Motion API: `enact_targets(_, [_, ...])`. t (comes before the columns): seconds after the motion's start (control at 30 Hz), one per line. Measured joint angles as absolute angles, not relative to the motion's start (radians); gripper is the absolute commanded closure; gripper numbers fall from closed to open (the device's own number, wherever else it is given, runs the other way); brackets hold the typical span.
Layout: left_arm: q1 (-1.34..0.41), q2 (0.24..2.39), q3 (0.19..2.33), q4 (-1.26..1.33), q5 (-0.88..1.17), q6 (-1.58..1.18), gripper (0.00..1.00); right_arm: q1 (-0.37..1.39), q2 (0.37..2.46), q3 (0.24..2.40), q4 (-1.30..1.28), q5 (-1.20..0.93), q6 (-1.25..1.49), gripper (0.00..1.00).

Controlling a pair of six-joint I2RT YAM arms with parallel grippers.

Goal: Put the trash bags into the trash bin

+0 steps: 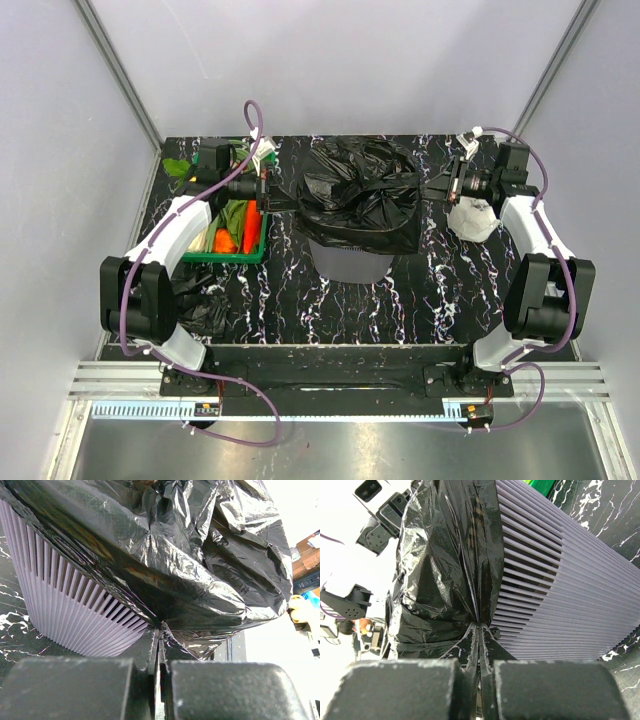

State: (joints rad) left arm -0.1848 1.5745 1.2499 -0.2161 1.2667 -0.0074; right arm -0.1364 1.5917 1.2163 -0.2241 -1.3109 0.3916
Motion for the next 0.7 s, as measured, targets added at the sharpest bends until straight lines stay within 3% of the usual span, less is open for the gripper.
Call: enact_targets(0.7, [-0.205,1.57,1.176,-0.35,1.055,0.21,1.0,-0.118,1.52,1.224,-0.44,-0.944,0.049,1.0])
